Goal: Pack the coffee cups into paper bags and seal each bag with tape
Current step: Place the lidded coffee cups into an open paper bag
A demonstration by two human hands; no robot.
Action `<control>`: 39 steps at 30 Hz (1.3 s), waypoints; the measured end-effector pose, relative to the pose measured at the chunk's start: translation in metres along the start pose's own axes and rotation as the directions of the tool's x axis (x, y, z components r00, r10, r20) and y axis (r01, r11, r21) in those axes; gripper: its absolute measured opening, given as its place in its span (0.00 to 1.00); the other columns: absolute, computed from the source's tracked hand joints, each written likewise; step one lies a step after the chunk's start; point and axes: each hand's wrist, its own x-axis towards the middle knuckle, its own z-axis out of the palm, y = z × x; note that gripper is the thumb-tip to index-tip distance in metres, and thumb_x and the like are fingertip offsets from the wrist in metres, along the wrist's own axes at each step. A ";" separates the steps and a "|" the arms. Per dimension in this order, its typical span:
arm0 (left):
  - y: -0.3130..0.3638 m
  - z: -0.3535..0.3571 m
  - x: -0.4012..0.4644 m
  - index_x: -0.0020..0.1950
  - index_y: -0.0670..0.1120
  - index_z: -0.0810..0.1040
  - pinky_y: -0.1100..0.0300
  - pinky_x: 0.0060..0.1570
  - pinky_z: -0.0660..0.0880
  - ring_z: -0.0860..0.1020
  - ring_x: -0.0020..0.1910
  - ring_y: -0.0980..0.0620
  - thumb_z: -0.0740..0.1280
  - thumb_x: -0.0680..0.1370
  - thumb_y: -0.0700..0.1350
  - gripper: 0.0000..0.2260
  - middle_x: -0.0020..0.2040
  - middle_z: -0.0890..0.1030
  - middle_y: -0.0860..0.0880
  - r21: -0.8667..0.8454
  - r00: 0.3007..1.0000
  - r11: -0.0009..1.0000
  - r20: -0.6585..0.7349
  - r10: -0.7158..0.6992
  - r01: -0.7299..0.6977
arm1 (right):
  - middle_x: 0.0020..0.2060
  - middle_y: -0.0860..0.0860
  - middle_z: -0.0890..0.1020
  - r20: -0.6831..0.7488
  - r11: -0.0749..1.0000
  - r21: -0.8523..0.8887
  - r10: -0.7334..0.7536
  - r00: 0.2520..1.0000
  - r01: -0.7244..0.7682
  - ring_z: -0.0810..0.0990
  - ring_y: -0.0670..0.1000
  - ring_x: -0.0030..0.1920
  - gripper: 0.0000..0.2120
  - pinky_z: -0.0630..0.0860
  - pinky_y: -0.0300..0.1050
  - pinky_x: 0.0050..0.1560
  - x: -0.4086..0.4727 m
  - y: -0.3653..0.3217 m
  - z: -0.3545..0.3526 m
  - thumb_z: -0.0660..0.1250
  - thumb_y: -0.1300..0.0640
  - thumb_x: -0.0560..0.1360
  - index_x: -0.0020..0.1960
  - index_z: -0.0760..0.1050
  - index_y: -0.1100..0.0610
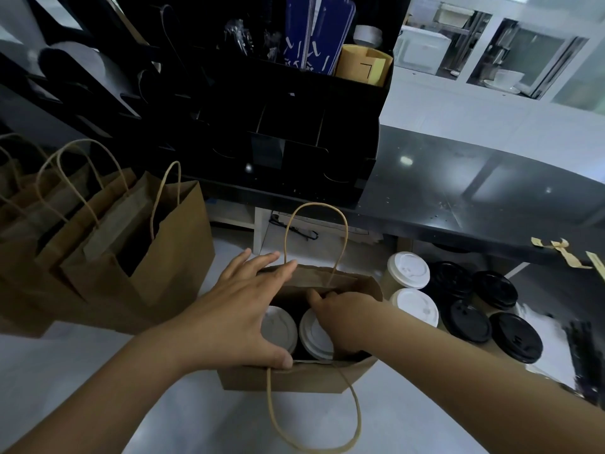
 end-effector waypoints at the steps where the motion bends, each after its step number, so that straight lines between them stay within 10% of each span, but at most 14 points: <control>1: 0.000 0.000 0.000 0.73 0.64 0.35 0.52 0.72 0.51 0.29 0.69 0.60 0.71 0.63 0.67 0.53 0.72 0.34 0.67 0.002 1.000 1.000 0.002 -0.001 0.001 | 0.66 0.62 0.71 0.011 1.000 -0.005 0.005 1.000 -0.005 0.76 0.59 0.59 0.45 0.76 0.52 0.57 0.001 -0.001 0.000 0.68 0.58 0.75 0.77 0.39 0.58; 19: -0.001 -0.001 0.000 0.73 0.64 0.36 0.52 0.72 0.53 0.28 0.68 0.62 0.71 0.63 0.67 0.53 0.70 0.34 0.70 -0.008 1.000 1.000 0.017 0.003 -0.003 | 0.59 0.55 0.77 0.037 0.998 -0.070 -0.002 0.999 0.004 0.76 0.55 0.58 0.18 0.73 0.48 0.55 -0.005 -0.009 -0.024 0.66 0.56 0.76 0.65 0.71 0.59; 39: -0.002 -0.003 0.004 0.74 0.64 0.41 0.54 0.71 0.50 0.31 0.70 0.61 0.70 0.65 0.66 0.48 0.73 0.40 0.65 -0.013 0.998 0.998 -0.022 0.066 -0.067 | 0.60 0.55 0.77 0.151 1.000 0.020 0.009 0.989 -0.012 0.75 0.56 0.60 0.18 0.70 0.48 0.61 0.012 -0.002 -0.008 0.64 0.55 0.78 0.66 0.71 0.59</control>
